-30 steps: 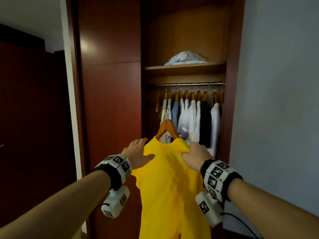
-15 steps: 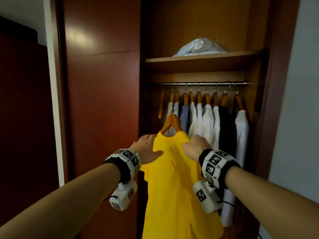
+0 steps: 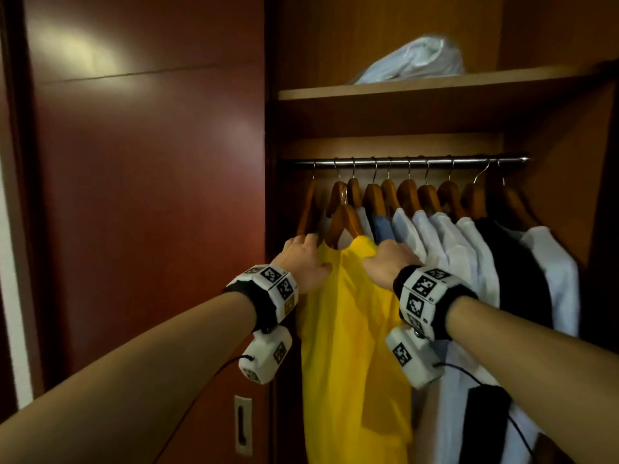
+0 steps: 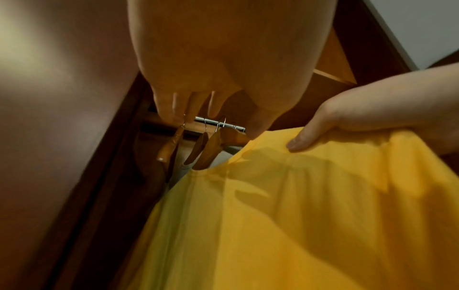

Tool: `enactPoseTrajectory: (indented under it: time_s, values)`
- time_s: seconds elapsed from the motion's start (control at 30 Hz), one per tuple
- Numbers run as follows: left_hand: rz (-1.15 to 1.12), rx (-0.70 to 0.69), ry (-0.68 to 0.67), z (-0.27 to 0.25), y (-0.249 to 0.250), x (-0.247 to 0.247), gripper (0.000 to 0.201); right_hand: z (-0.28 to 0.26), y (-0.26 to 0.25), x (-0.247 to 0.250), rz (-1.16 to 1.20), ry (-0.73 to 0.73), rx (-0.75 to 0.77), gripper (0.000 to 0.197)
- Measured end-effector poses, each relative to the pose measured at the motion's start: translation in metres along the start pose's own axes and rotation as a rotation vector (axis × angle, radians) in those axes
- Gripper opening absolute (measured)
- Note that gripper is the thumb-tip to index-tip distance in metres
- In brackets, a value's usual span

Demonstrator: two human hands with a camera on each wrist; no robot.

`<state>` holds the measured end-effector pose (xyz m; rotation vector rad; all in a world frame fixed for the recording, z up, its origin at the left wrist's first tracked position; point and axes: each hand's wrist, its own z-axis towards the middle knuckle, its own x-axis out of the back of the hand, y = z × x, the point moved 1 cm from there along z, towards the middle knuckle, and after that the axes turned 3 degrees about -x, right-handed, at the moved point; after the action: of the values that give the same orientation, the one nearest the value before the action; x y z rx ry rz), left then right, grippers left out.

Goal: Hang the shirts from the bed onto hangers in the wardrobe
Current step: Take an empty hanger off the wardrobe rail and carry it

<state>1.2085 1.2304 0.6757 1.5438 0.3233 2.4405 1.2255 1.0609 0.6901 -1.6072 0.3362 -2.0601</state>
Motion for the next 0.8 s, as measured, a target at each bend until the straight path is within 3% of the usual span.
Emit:
enactPoseTrajectory:
  time_s: [0.37, 0.5, 0.6, 0.8]
  values:
    - [0.046, 0.082, 0.079, 0.129, -0.016, 0.000, 0.071, 0.102, -0.046, 0.019, -0.049, 0.142, 0.046, 0.016]
    - [0.093, 0.130, 0.043, 0.156, -0.021, -0.016, 0.072, 0.132, -0.052, 0.013, -0.061, 0.151, 0.068, 0.022]
    - [0.102, 0.182, 0.022, 0.171, -0.028, -0.028, 0.073, 0.148, -0.057, 0.004, -0.093, 0.154, 0.100, 0.015]
    - [-0.018, 0.192, 0.125, 0.189, -0.037, -0.045, 0.053, 0.177, -0.056, -0.011, -0.046, 0.101, 0.101, 0.026]
